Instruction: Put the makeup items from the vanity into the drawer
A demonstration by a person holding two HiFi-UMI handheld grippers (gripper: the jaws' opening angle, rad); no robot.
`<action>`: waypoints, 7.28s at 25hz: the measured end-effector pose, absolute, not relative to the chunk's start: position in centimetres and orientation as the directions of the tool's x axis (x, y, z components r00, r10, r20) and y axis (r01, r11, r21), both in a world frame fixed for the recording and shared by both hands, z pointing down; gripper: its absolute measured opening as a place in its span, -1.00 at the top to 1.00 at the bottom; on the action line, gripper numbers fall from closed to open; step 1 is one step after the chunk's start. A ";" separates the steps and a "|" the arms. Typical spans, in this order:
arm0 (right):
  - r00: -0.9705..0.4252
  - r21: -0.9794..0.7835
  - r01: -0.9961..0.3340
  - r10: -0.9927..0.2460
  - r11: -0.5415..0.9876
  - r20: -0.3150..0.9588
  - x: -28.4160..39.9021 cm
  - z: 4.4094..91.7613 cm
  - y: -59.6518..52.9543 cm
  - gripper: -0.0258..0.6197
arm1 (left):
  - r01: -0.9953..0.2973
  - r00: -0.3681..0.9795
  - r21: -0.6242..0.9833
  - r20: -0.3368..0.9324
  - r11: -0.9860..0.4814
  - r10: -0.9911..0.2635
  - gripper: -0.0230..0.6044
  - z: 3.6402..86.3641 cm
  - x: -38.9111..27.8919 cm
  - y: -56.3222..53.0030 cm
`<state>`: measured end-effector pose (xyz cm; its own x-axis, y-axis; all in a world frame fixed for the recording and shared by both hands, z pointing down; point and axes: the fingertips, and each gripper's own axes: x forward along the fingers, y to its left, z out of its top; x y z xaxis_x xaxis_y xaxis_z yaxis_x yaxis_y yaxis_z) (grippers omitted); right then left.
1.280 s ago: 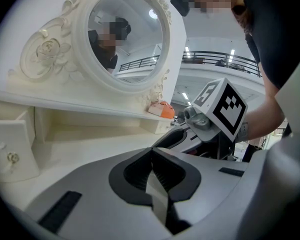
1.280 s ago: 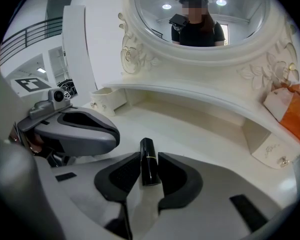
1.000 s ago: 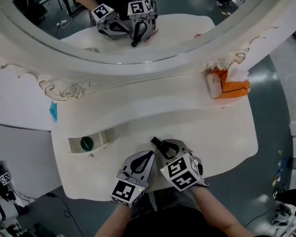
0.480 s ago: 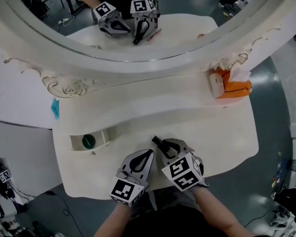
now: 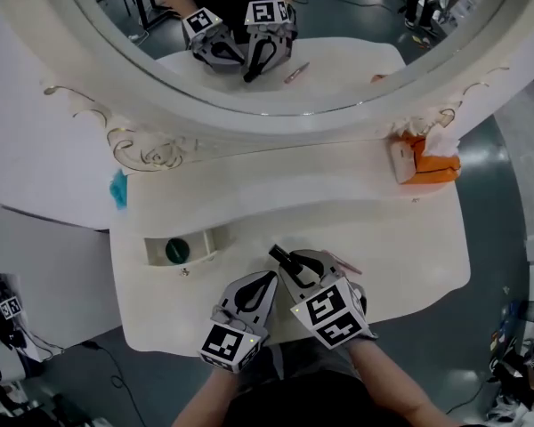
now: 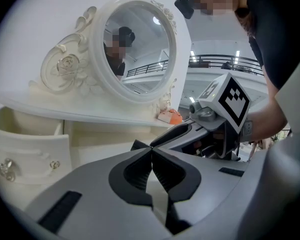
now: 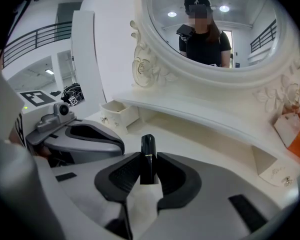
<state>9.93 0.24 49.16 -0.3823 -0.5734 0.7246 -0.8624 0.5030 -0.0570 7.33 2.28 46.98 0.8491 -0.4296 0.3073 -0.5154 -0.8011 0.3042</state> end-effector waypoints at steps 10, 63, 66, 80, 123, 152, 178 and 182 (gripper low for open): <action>-0.451 -0.073 -0.824 -0.572 0.562 0.685 4.5 46.8 -1.2 0.58 | -0.572 0.817 0.303 0.291 -0.762 -0.498 0.88 46.0 2.9 1.3; -0.575 -0.022 -0.629 -0.445 0.777 0.687 -12.5 45.6 -7.7 0.58 | -0.746 0.663 0.323 0.283 -0.582 -0.693 0.88 45.8 -13.1 -4.1; -0.573 -0.022 -0.626 -0.439 0.780 0.692 -12.5 45.8 -7.8 0.58 | -0.749 0.660 0.323 0.284 -0.579 -0.695 0.88 45.8 -13.4 -4.2; -0.545 0.006 -0.625 -0.442 0.780 0.712 -12.7 46.5 -8.0 0.57 | -0.754 0.654 0.323 0.284 -0.572 -0.701 0.88 45.8 -13.7 -4.2; -0.539 0.019 -0.676 -0.511 0.737 0.670 -11.5 45.3 -7.5 0.79 | -0.740 0.671 0.319 0.278 -0.592 -0.687 0.88 45.4 -13.1 -3.5; -0.530 -0.042 -0.752 -0.566 0.658 0.631 -6.5 44.3 -4.8 0.84 | -0.659 0.752 0.303 0.272 -0.689 -0.600 0.88 44.6 -7.8 -1.5; -0.477 -0.063 -0.818 -0.613 0.572 0.630 -0.7 44.5 -2.5 0.84 | -0.570 0.820 0.306 0.265 -0.763 -0.507 0.88 44.5 -2.0 0.2; -0.452 -0.065 -0.840 -0.627 0.539 0.635 1.3 44.7 -1.8 0.84 | -0.538 0.841 0.310 0.264 -0.784 -0.473 0.88 44.7 -0.1 0.8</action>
<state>1.30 -1.84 44.74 -0.4517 -0.6272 0.6345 -0.8397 0.5392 -0.0648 -0.11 0.83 44.67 0.8406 -0.4729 0.2643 -0.5383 -0.7838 0.3098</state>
